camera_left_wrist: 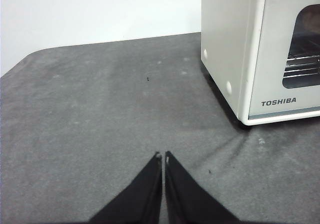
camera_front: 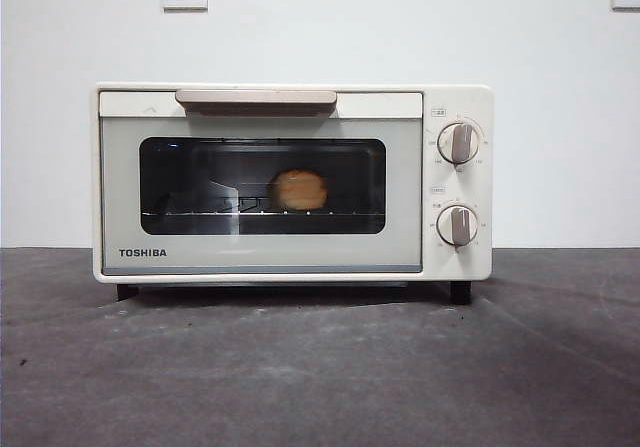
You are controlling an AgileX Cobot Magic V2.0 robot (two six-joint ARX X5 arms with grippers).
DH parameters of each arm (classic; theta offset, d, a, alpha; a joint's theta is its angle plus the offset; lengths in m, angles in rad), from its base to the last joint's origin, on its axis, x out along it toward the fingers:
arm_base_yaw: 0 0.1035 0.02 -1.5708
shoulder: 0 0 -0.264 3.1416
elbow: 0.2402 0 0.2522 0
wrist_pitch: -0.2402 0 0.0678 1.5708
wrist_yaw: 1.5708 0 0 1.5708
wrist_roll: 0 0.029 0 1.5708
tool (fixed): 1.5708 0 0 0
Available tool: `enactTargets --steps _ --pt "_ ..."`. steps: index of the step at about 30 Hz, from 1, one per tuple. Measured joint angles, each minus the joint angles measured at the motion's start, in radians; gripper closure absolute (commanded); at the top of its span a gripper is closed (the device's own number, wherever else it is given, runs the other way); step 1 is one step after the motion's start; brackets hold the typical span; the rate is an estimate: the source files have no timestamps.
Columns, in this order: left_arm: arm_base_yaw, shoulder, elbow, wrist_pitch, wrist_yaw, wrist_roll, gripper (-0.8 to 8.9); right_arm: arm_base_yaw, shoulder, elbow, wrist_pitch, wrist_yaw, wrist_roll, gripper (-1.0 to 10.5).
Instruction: The left arm flap open the oven, the right arm pick bread and place it into oven, the left arm flap close the oven
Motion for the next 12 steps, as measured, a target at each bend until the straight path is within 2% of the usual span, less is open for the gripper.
enactTargets --steps 6,12 --pt "0.0 0.0 0.0 0.0 0.0 0.0 7.94 0.0 0.0 -0.042 -0.062 0.006 0.053 9.4" --pt "0.0 0.0 0.0 0.0 0.0 0.0 7.94 0.0 0.0 -0.041 -0.139 0.045 0.061 9.4"
